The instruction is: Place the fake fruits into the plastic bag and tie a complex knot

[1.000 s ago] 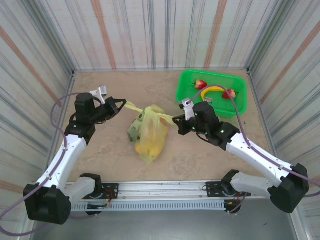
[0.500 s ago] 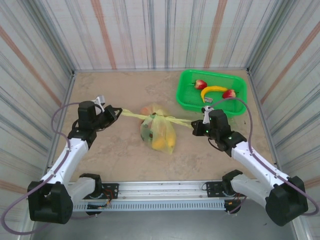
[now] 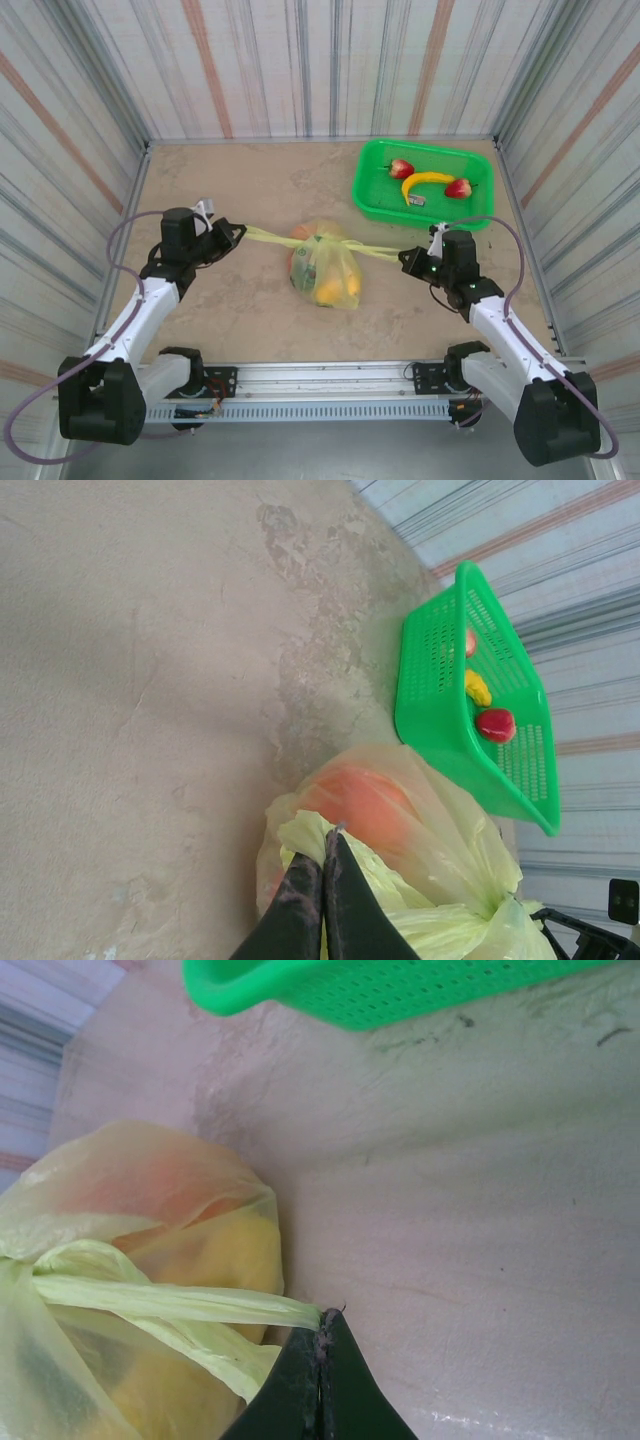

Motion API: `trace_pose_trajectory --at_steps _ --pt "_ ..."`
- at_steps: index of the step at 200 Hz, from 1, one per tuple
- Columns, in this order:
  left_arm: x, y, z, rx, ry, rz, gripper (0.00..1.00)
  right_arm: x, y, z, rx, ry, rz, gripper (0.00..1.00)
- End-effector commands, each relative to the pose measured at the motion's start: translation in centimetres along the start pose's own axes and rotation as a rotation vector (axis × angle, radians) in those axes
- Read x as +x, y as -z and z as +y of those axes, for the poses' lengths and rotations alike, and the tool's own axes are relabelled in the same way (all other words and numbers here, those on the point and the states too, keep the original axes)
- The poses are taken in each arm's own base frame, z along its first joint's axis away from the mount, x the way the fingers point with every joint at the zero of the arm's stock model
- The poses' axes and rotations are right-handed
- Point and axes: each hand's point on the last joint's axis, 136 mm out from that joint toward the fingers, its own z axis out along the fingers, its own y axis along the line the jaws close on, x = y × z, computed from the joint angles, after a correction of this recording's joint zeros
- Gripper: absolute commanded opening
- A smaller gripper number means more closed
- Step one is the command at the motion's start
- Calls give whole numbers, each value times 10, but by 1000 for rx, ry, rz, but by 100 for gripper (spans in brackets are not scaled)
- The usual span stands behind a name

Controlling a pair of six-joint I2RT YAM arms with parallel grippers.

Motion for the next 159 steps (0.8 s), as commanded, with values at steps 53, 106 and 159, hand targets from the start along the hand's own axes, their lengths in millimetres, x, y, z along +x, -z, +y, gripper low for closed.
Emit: trace_pose_trajectory --at_steps 53,106,159 --pt "-39 2 30 -147 -1 -156 0 -15 9 -39 179 -22 -106 0" --pt "15 -12 -19 15 -55 1 26 1 -3 28 6 190 -7 16" --pt "35 16 -47 36 -181 49 72 -6 26 63 -102 289 -64 53"
